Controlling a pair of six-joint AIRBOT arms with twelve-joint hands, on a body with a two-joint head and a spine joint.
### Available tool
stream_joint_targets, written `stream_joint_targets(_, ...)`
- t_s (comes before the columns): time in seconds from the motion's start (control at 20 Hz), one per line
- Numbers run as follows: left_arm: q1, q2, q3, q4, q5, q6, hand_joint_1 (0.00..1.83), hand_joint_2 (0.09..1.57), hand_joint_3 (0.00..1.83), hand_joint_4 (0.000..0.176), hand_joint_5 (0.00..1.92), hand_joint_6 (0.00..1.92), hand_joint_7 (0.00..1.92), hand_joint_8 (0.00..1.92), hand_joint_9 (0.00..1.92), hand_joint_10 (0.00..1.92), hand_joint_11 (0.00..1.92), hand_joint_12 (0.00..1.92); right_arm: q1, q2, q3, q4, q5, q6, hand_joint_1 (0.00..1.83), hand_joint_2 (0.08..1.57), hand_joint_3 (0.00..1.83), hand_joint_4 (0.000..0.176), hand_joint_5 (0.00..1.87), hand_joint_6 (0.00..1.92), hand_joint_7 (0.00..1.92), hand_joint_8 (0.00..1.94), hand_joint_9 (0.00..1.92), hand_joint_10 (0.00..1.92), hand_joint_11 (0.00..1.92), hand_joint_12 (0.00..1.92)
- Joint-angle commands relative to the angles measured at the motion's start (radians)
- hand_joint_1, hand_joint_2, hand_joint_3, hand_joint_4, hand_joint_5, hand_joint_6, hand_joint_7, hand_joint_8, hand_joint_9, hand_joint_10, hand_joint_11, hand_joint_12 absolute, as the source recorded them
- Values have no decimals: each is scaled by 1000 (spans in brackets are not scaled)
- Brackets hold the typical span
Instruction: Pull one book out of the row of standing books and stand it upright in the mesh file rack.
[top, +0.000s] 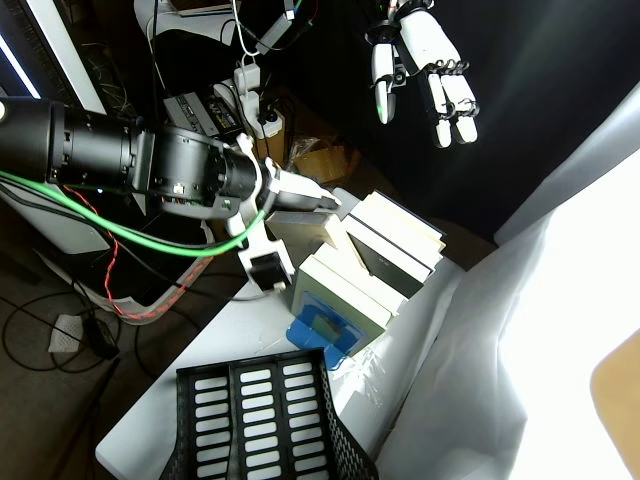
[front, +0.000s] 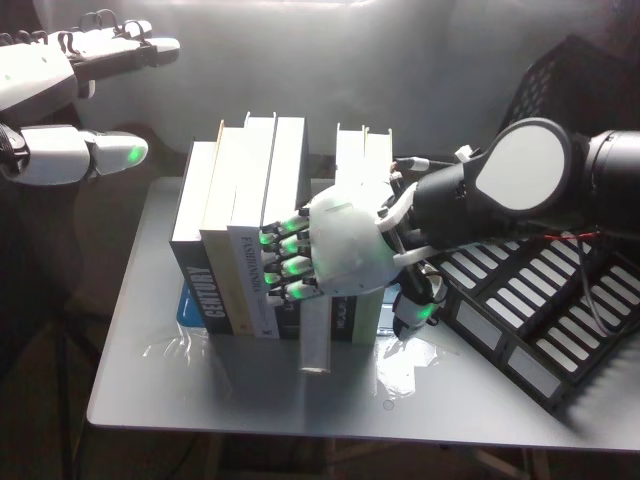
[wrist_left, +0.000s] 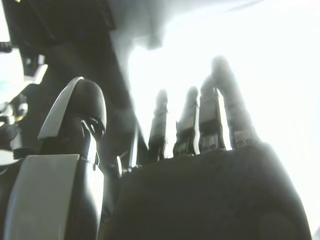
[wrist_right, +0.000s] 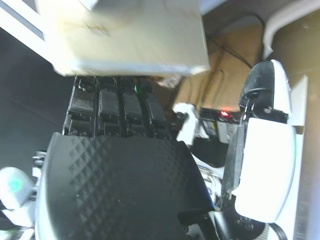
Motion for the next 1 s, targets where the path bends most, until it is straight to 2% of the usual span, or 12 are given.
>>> stream_joint_targets(0.0,-2,20,2,-44,-117,-1,468,1375,11,68,127,16,0,0,0,0,0,1921,-5,7,8,7,-46,-2,674,889,0,0,0,0,0,0,0,0,0,0)
stream_joint_targets(0.05,-1,21,1,-46,-119,-1,408,1385,14,72,113,9,0,0,0,0,0,1921,-6,3,11,2,-52,-2,678,894,0,0,0,0,0,0,0,0,0,0)
stream_joint_targets(0.15,0,21,0,-48,-121,-1,389,1387,10,65,83,0,0,0,0,0,0,1921,-7,-3,17,-6,-64,-2,719,881,0,0,0,0,0,0,0,0,0,0)
stream_joint_targets(0.2,2,21,-1,-48,-121,-1,367,1393,11,71,66,1,0,0,0,0,0,1921,-7,-3,14,-6,-64,-2,723,883,0,0,0,0,0,0,0,0,0,0)
stream_joint_targets(0.35,12,25,-4,-62,-129,0,374,1369,0,63,81,8,0,0,0,0,0,1921,-6,-2,7,-6,-58,-2,741,870,0,0,0,0,0,0,0,0,0,0)
stream_joint_targets(0.4,20,29,-7,-76,-139,4,376,1363,0,70,83,9,0,0,0,0,0,1921,2,-2,3,-6,-49,-2,760,871,0,0,0,0,0,0,0,0,0,0)
stream_joint_targets(0.45,26,35,-11,-86,-144,9,379,1362,0,66,85,10,0,0,0,0,0,1921,11,-2,-1,-6,-43,-2,754,870,0,0,0,0,0,0,0,0,0,0)
stream_joint_targets(0.5,28,37,-13,-91,-147,11,337,1349,0,76,61,4,0,0,0,0,0,1921,16,-2,-6,-6,-42,-2,763,873,0,0,0,0,0,0,0,0,0,0)
stream_joint_targets(0.7,50,46,-18,-130,-173,23,352,1371,2,52,61,5,0,0,0,0,0,1921,28,-2,-17,30,-35,-2,755,873,0,0,0,0,0,0,0,0,0,0)
stream_joint_targets(0.85,69,56,-25,-163,-195,33,390,1382,2,46,79,10,0,0,0,0,0,1921,38,-7,-18,30,-33,-7,780,876,0,0,0,0,0,0,0,0,0,0)
stream_joint_targets(0.9,72,58,-25,-170,-200,35,443,1370,0,32,89,12,0,0,0,0,0,1921,40,-6,-19,33,-33,-7,771,883,0,0,0,0,0,0,0,0,0,0)
stream_joint_targets(0.95,73,58,-26,-173,-202,36,434,1369,0,39,85,9,0,0,0,0,0,1921,40,-6,-20,34,-32,-7,768,881,0,0,0,0,0,0,0,0,0,0)
